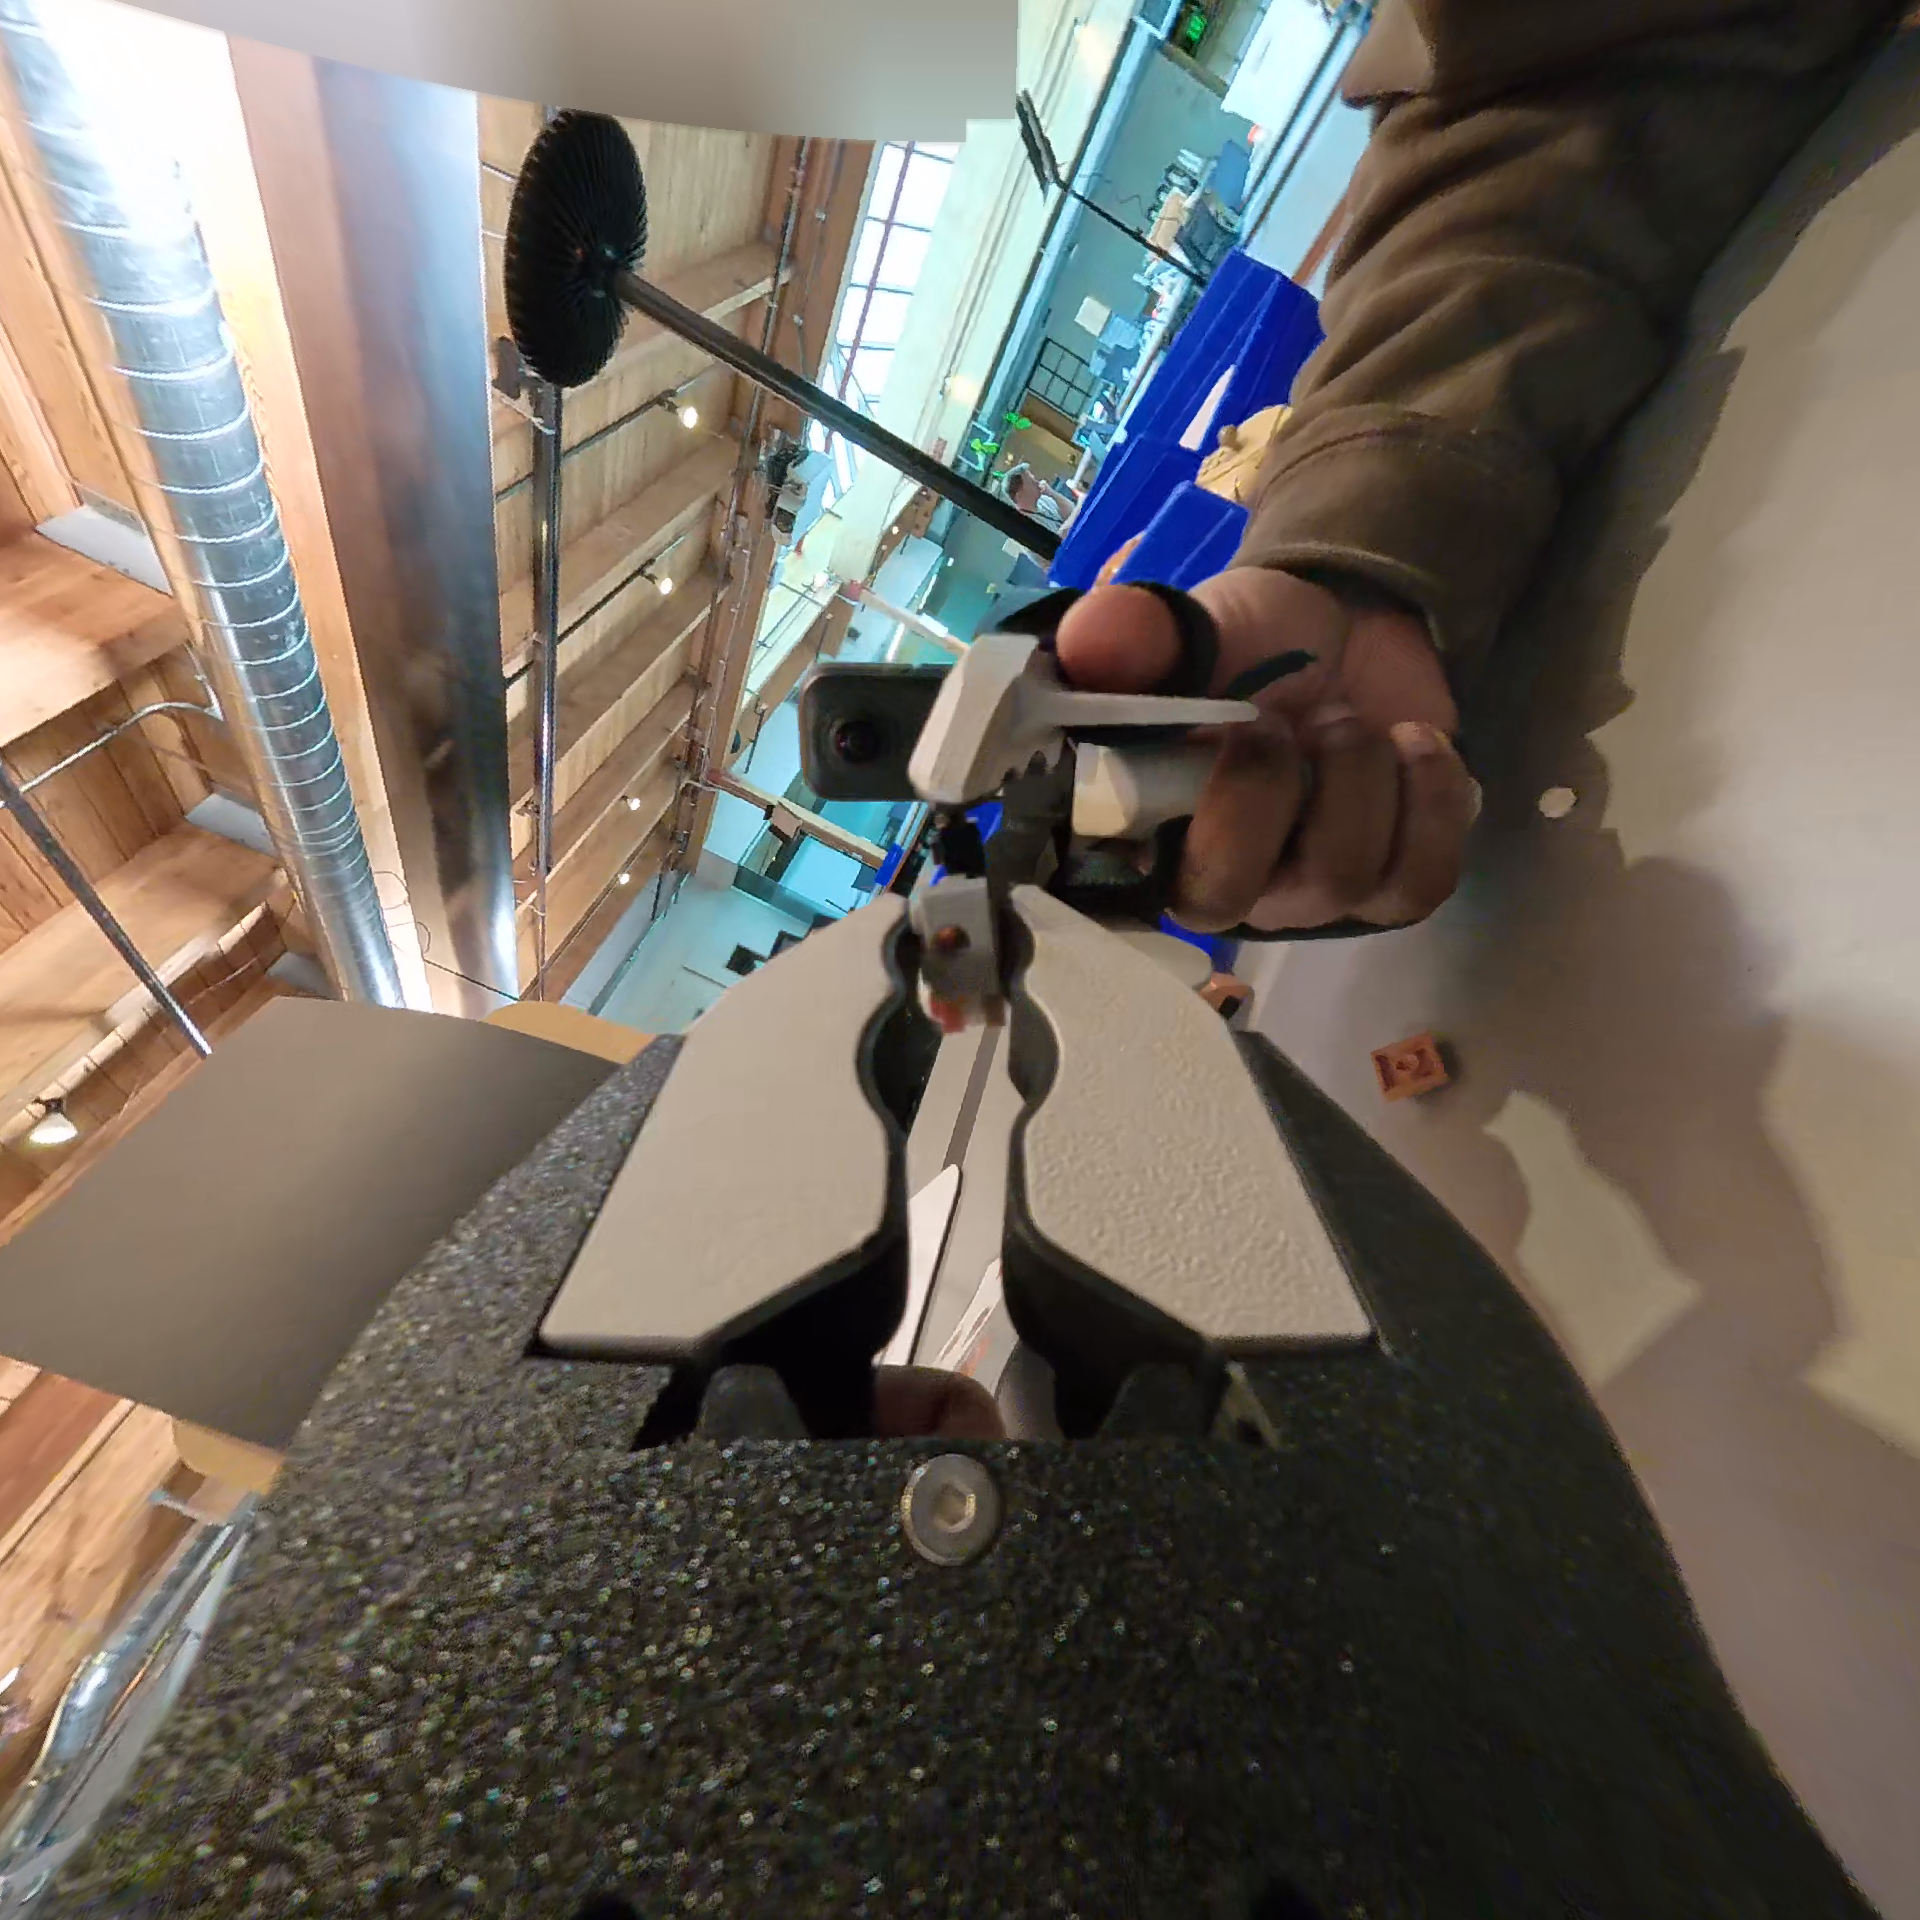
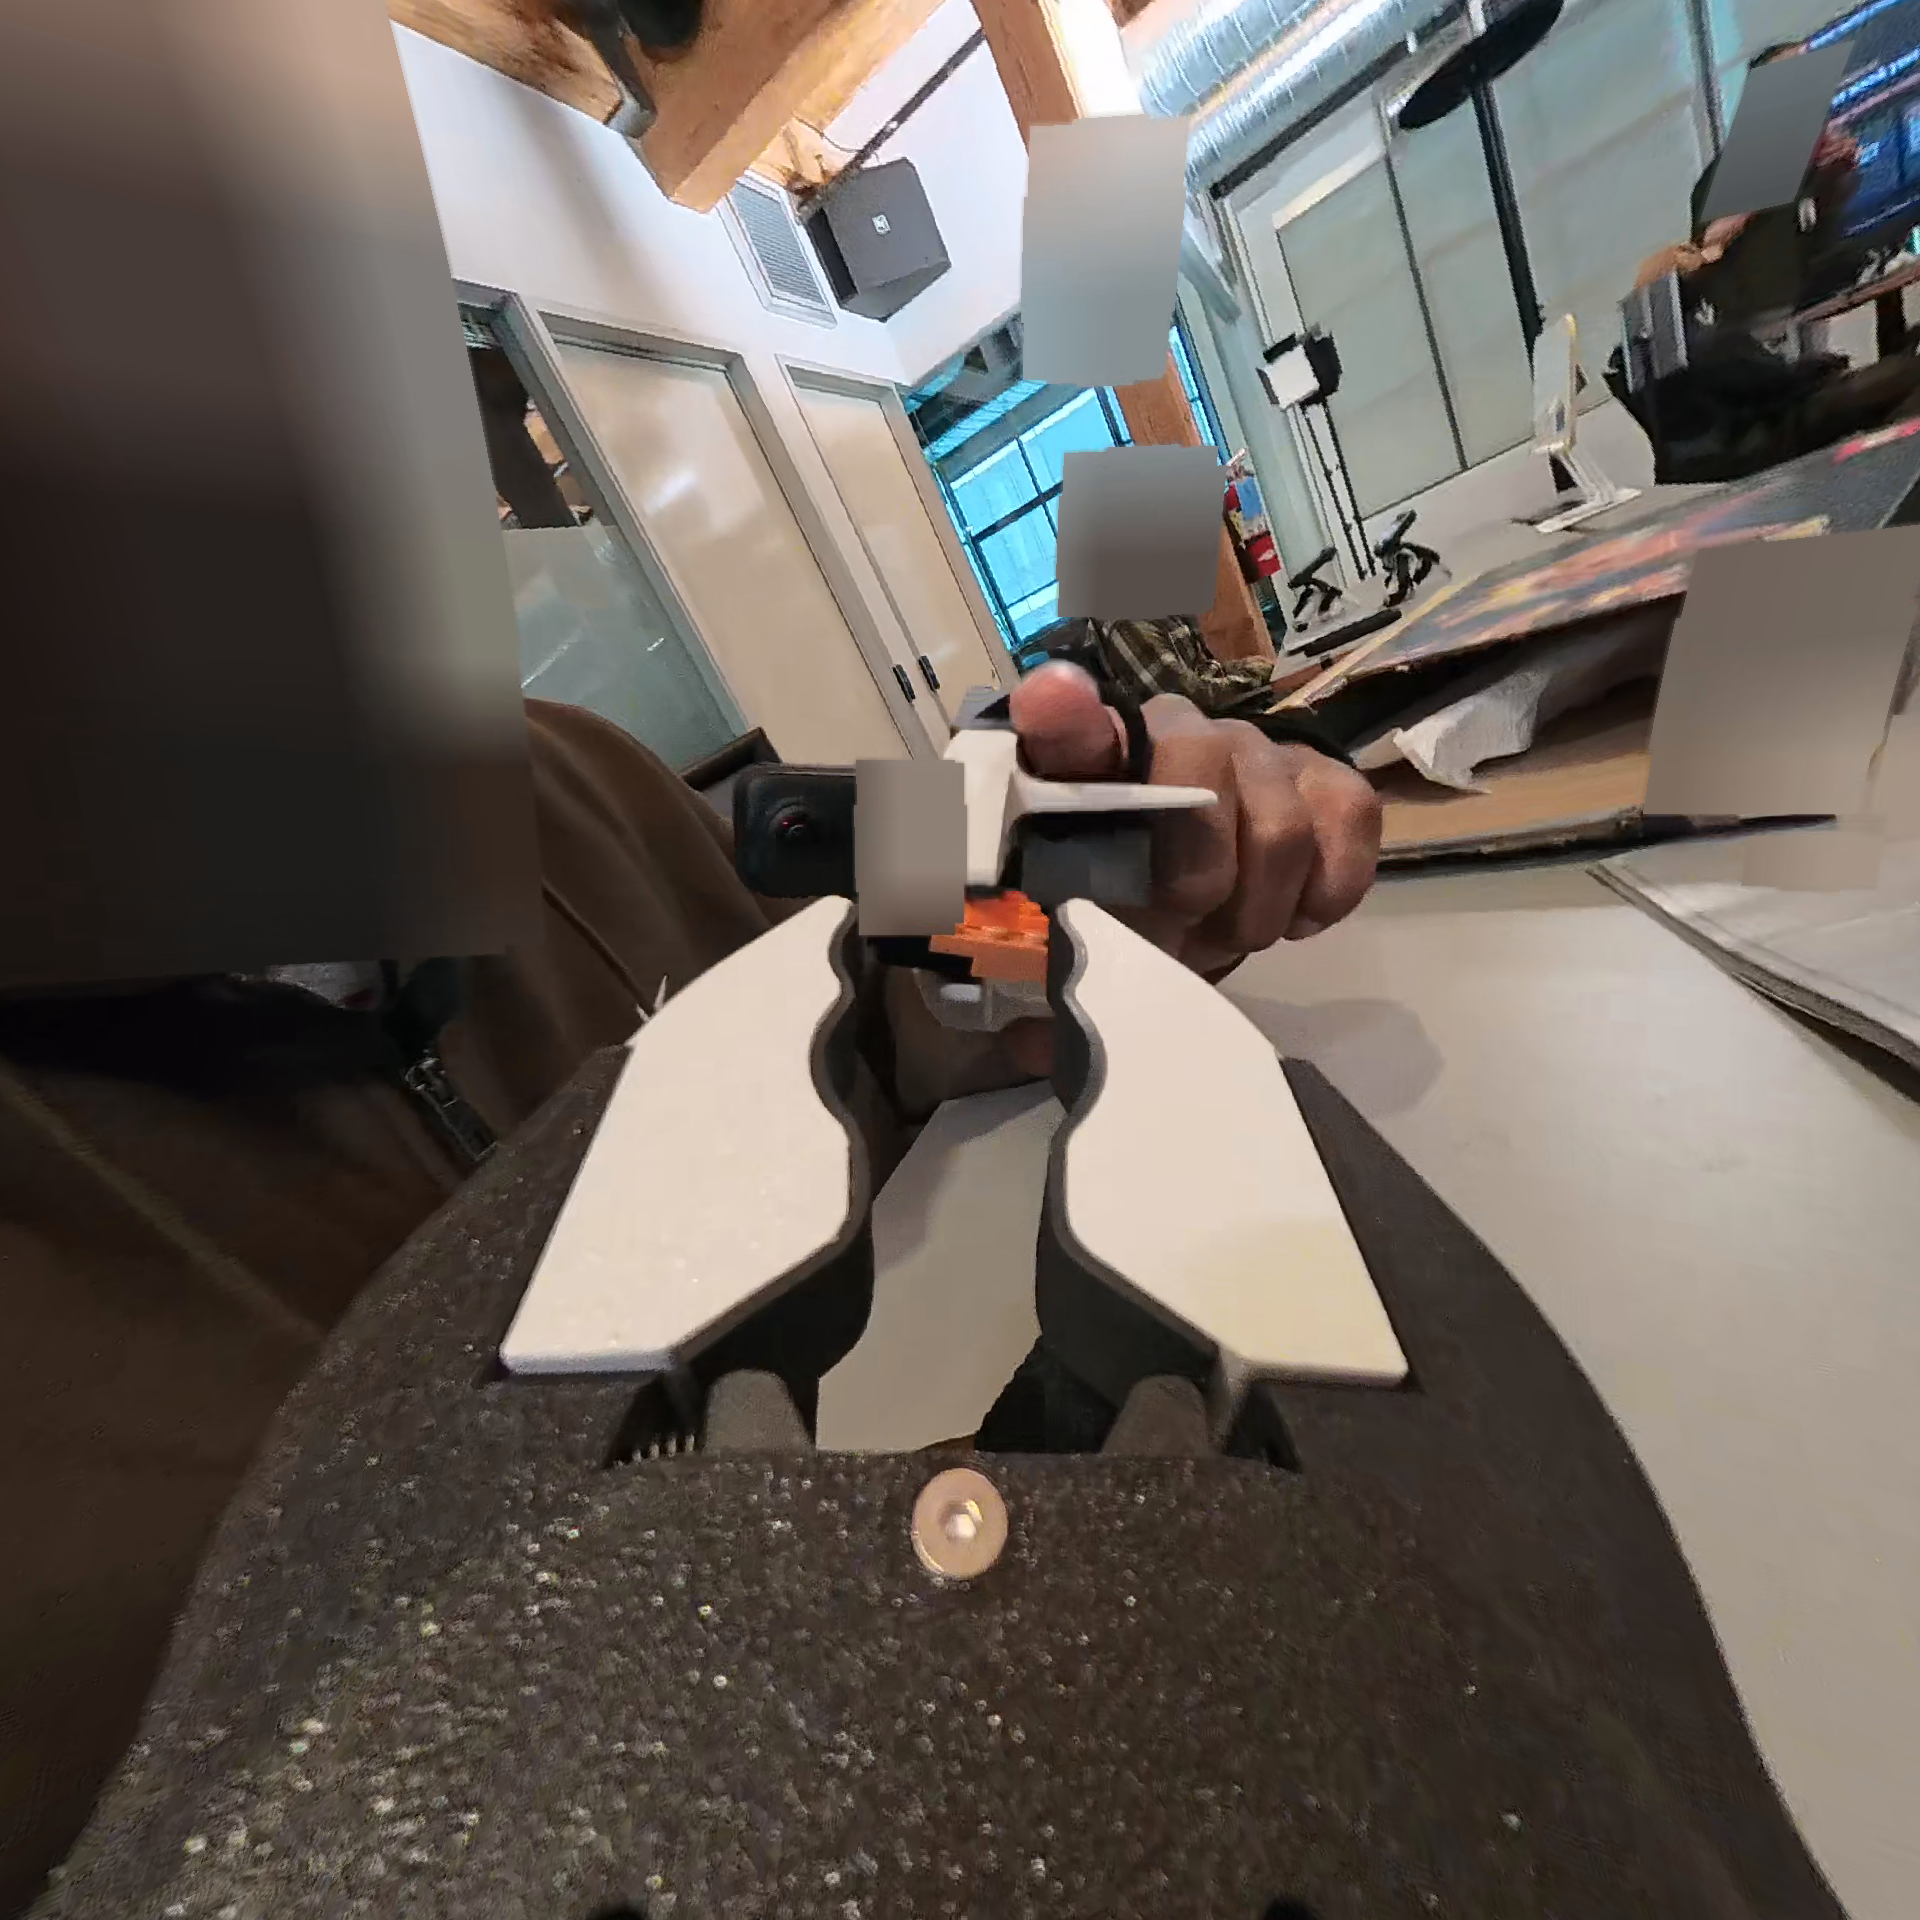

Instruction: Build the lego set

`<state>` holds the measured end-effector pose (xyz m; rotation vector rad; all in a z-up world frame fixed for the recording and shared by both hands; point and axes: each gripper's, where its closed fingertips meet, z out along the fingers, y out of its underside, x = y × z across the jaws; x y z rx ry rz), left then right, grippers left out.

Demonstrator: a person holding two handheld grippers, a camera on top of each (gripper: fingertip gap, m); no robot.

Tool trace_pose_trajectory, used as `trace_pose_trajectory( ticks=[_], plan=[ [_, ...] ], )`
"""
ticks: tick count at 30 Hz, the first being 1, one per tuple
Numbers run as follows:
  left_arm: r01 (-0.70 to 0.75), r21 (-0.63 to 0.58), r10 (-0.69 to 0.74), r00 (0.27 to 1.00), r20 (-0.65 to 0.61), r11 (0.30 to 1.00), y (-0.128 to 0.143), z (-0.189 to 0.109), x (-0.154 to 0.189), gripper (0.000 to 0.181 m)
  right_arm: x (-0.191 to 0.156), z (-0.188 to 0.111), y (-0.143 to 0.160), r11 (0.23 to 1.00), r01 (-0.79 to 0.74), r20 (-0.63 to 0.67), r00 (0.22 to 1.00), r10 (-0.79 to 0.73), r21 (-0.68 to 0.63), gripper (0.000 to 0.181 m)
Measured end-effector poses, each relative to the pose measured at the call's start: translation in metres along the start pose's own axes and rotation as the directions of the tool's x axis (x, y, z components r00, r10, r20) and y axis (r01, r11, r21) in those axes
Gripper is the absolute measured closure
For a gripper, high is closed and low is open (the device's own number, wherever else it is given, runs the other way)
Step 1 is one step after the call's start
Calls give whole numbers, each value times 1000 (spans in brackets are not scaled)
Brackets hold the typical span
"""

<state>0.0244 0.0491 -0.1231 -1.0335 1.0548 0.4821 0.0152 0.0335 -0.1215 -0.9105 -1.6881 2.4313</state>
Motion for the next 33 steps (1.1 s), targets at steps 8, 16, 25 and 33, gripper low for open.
trace_pose_trajectory(
  ticks=[8, 16, 25, 33],
  plan=[
    [69, -121, -74, 997, -34, 990, 30, 0, 1, 168, 33, -7, -4, 997, 20, -257, 966, -38, -75, 145],
    [199, -216, -189, 980, 63, 956, 67, -5, -12, 168, 66, -37, -28, 930, -107, -715, 672, -194, -353, 119],
    [375, -221, -321, 915, 244, 900, 95, -18, -36, 168, 24, -27, -103, 951, 53, -794, 538, -283, -303, 88],
    [431, -198, -376, 889, 263, 880, 99, -15, -35, 168, 12, -29, -108, 945, 73, -798, 519, -308, -317, 89]
  ],
)
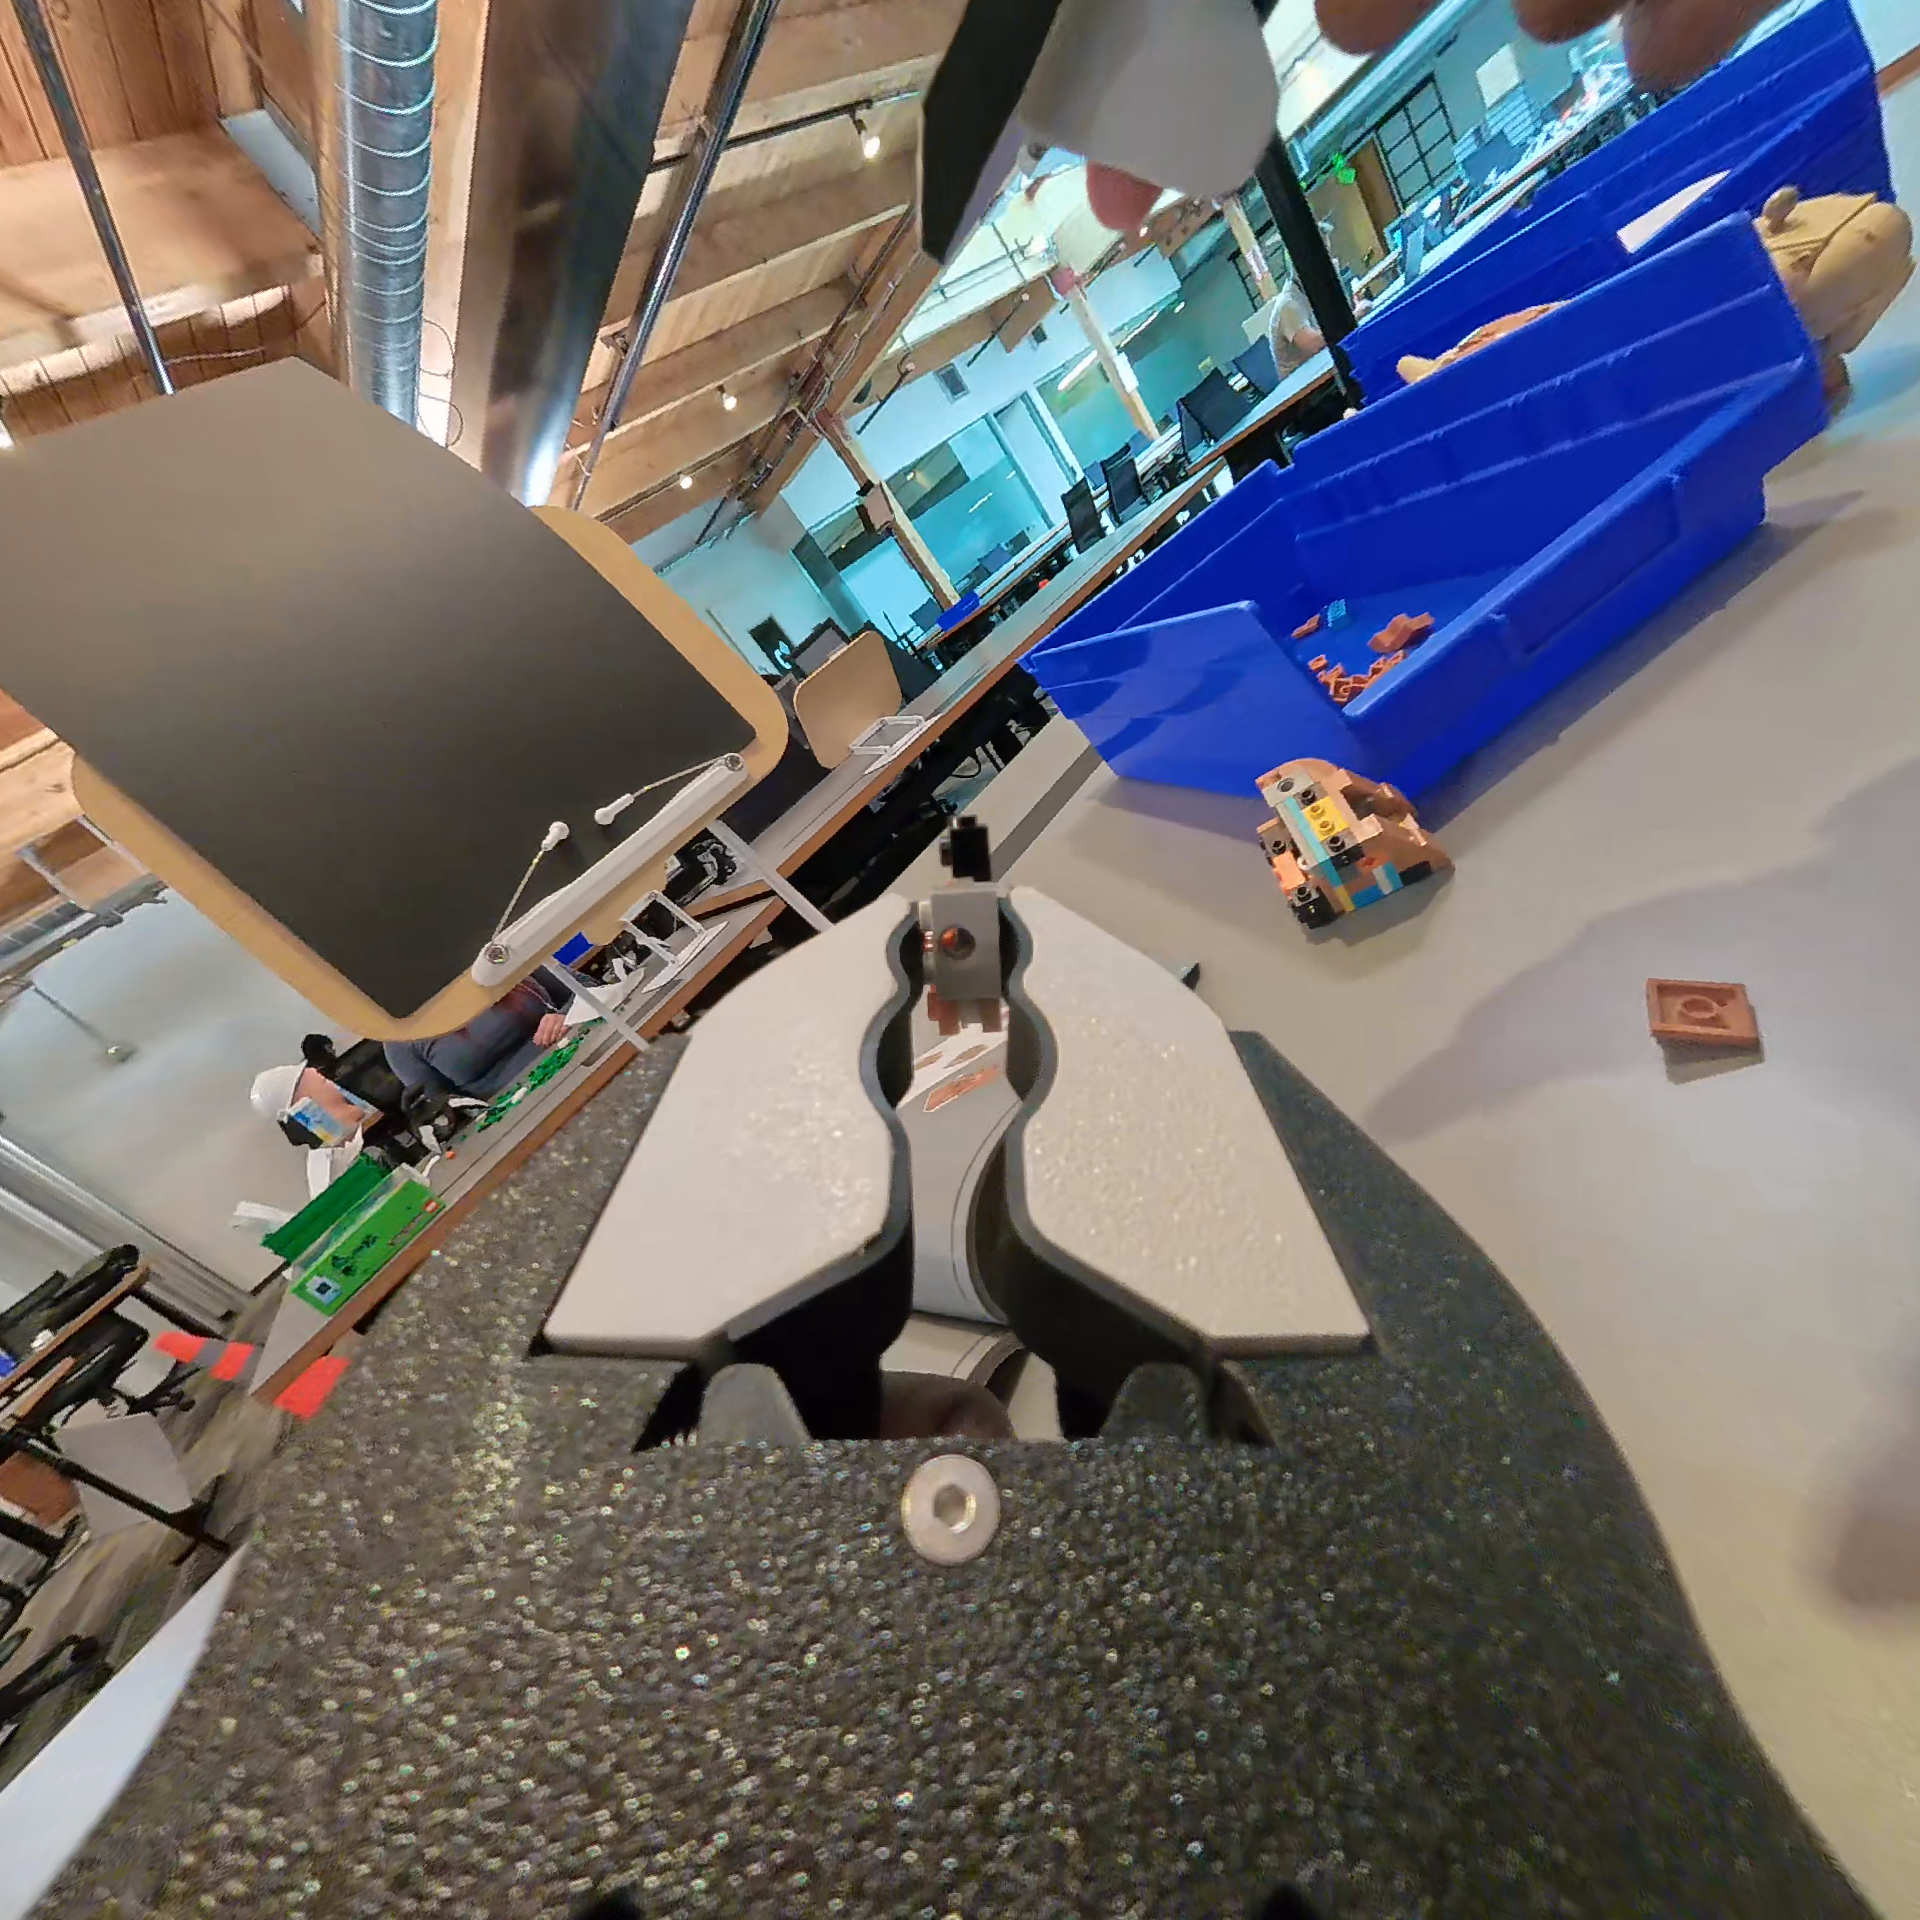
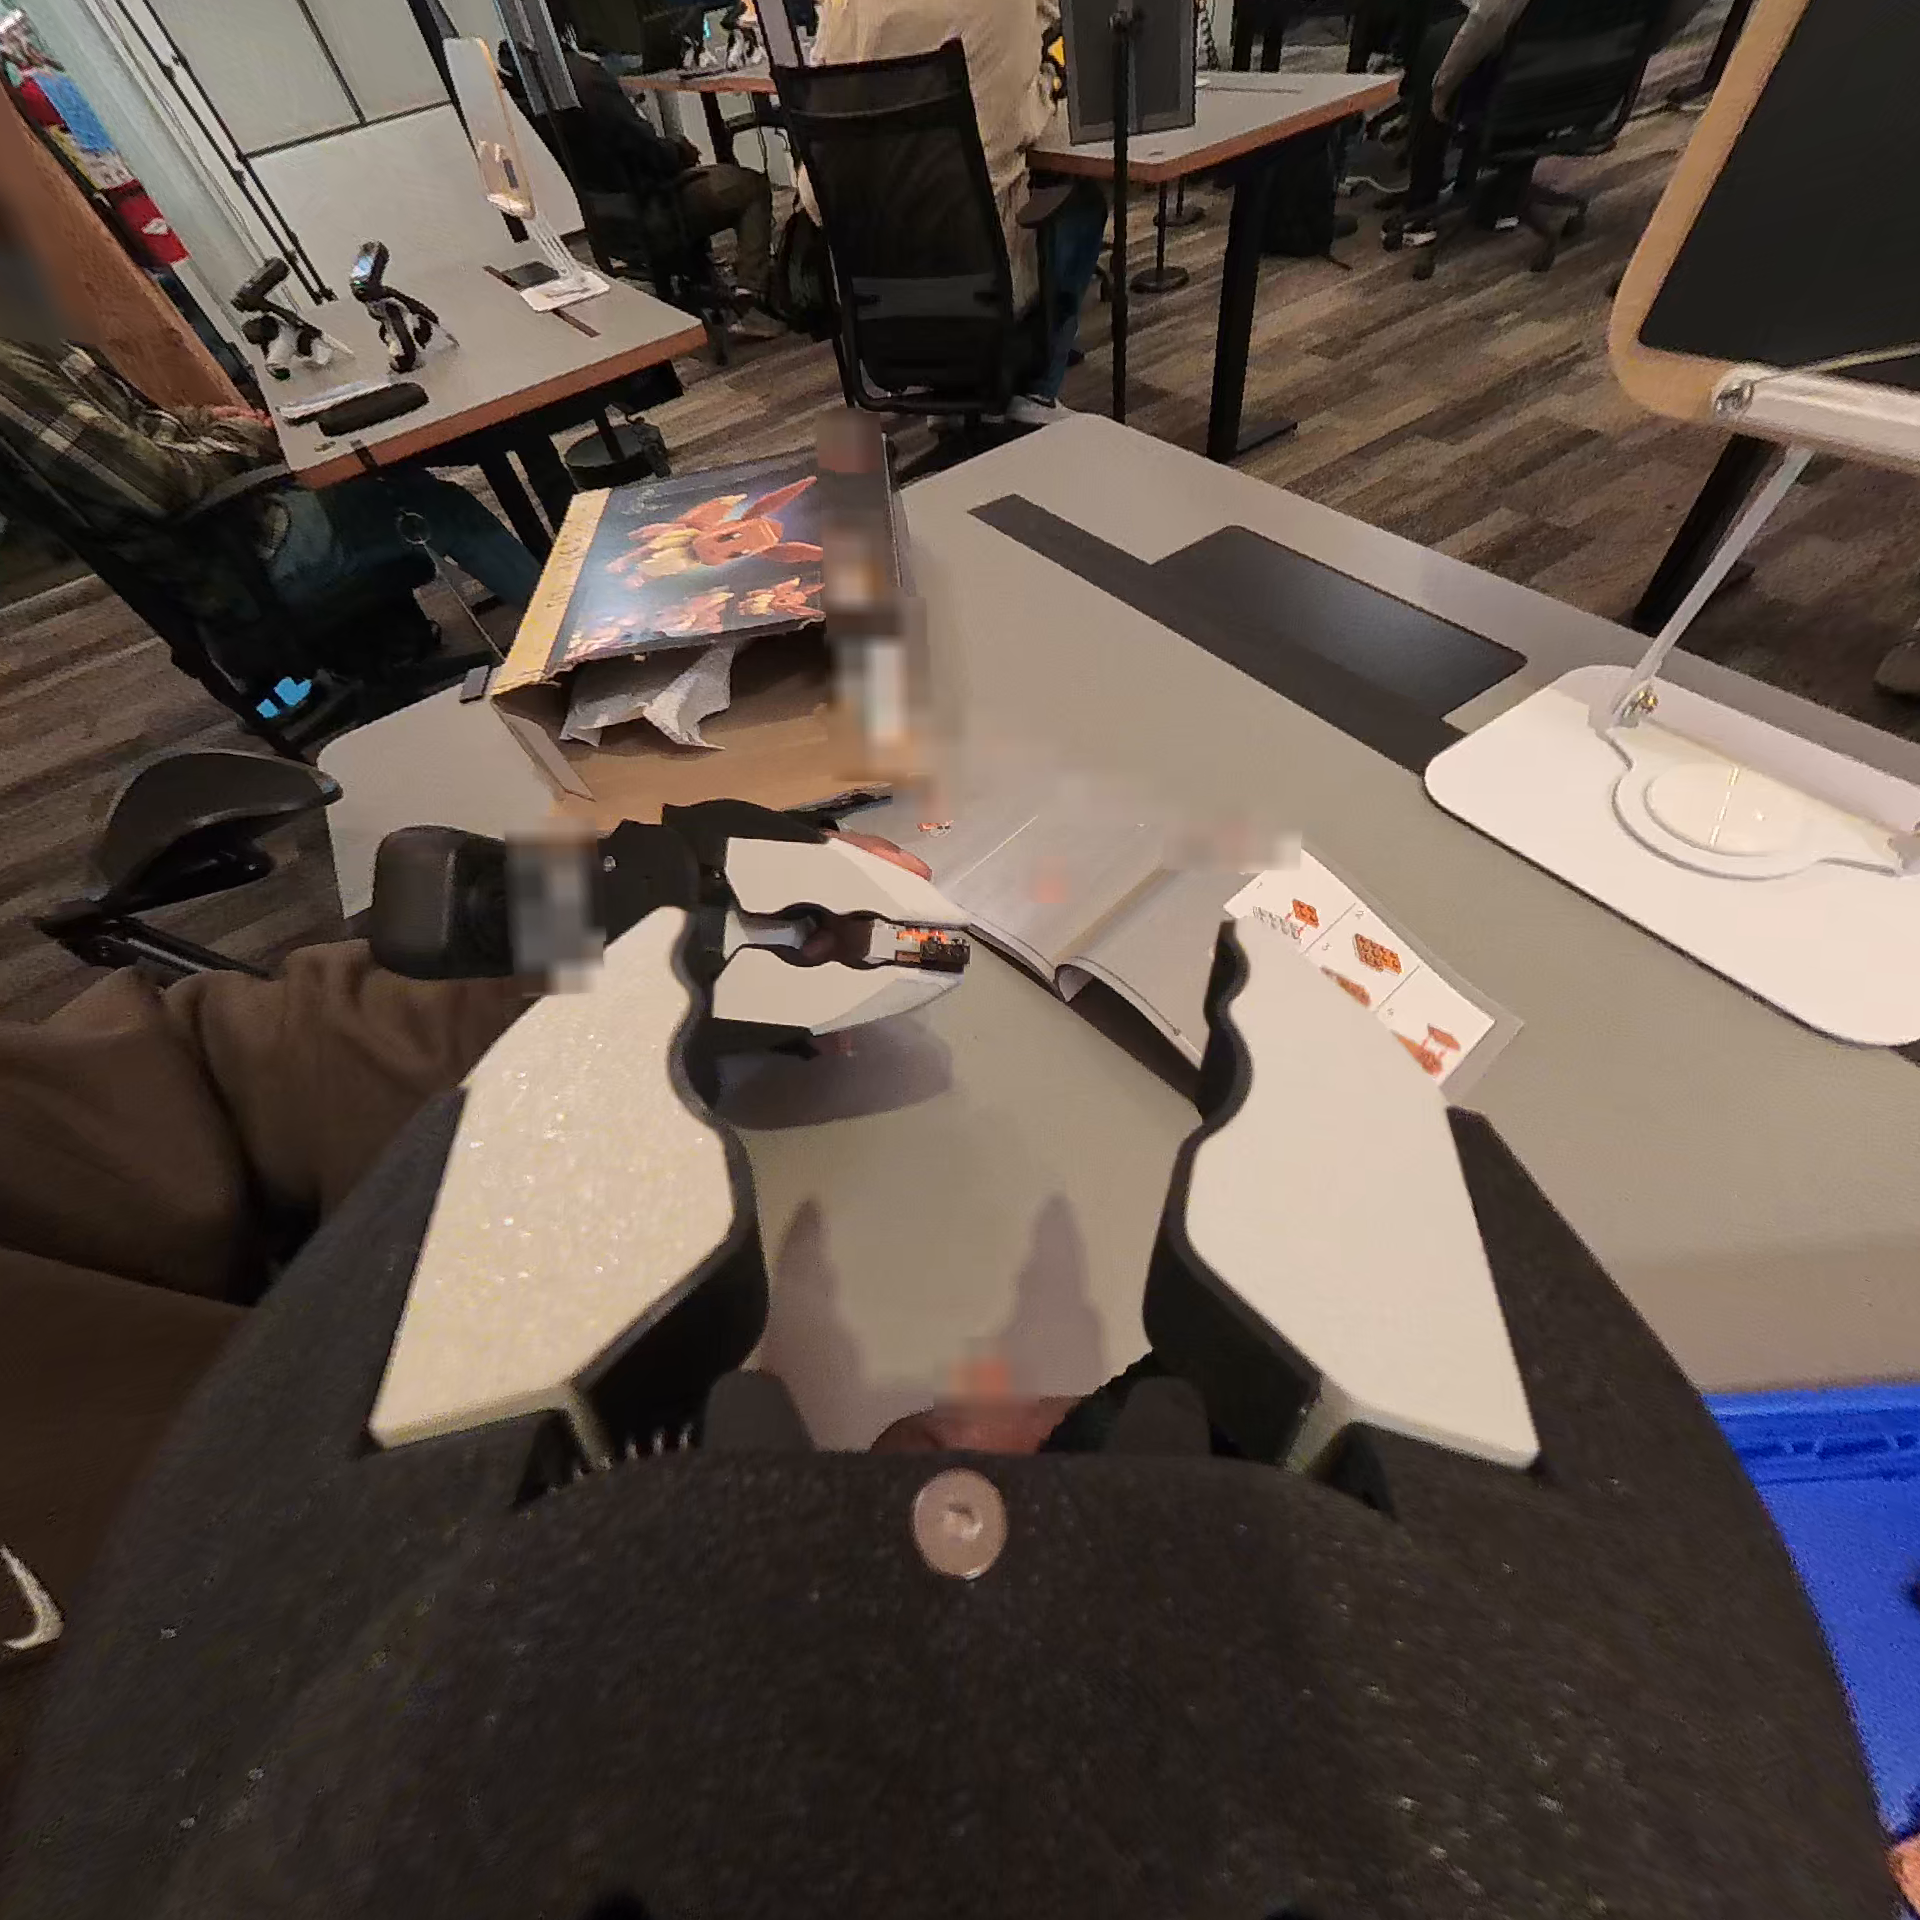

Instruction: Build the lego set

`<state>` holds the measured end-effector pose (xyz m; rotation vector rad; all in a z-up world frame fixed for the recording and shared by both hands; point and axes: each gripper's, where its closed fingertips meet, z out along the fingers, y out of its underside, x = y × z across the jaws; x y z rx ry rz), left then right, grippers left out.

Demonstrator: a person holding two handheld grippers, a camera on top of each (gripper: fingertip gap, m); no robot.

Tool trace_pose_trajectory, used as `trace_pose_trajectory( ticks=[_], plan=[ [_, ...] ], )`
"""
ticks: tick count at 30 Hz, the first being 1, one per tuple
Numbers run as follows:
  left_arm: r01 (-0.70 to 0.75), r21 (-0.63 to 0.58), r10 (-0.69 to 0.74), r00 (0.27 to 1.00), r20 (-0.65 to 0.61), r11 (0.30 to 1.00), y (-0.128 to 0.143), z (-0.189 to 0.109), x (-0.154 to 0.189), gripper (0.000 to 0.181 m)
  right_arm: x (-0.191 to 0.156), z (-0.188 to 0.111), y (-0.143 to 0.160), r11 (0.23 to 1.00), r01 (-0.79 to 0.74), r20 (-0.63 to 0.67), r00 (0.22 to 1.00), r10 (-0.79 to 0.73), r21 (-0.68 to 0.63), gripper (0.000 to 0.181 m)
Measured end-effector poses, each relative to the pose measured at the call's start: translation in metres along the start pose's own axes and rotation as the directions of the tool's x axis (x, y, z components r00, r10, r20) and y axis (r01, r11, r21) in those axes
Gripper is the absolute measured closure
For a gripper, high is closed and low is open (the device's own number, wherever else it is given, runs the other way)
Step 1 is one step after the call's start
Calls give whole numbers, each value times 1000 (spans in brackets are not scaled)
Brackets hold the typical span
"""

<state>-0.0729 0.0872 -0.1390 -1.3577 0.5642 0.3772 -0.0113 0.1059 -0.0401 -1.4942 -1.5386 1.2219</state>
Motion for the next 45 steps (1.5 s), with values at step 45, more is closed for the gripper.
trace_pose_trajectory(
  ticks=[45],
  plan=[
    [-316, -104, 256, 888, -382, 943, 24, 0, 90, 168, 51, 10, 185, 900, 377, 98, 926, -364, -219, 134]
  ],
)
